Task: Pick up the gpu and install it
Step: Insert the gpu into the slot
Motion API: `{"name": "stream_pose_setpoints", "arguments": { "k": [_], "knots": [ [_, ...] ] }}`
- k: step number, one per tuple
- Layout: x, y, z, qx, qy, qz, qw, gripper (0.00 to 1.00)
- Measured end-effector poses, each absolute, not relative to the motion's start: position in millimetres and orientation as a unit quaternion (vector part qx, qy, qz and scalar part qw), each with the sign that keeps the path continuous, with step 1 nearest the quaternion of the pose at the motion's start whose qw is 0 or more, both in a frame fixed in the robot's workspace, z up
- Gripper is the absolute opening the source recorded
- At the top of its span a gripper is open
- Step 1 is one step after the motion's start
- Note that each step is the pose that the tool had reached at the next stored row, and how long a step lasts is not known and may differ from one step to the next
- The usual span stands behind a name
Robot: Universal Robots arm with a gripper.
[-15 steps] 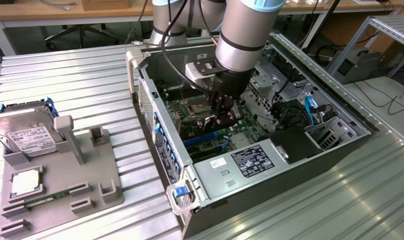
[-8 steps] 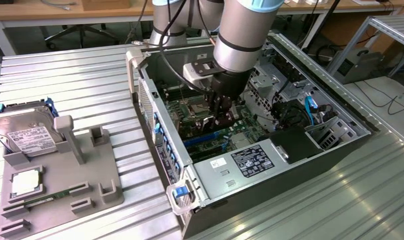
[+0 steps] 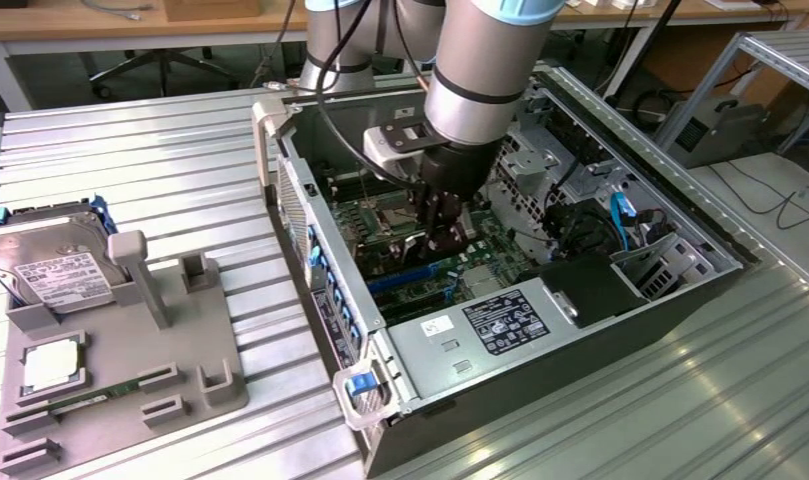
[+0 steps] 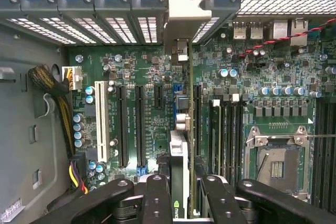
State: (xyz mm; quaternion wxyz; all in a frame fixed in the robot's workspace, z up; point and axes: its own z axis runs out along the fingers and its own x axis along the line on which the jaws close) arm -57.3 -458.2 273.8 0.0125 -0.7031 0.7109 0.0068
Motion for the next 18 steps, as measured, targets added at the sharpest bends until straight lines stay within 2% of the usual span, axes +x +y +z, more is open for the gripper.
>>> {"name": "stream_pose_setpoints", "arguments": {
  "k": [18],
  "knots": [
    [-64.6,-459.9,273.8,-0.703,0.711,0.006,0.013,0.27]
  ]
}}
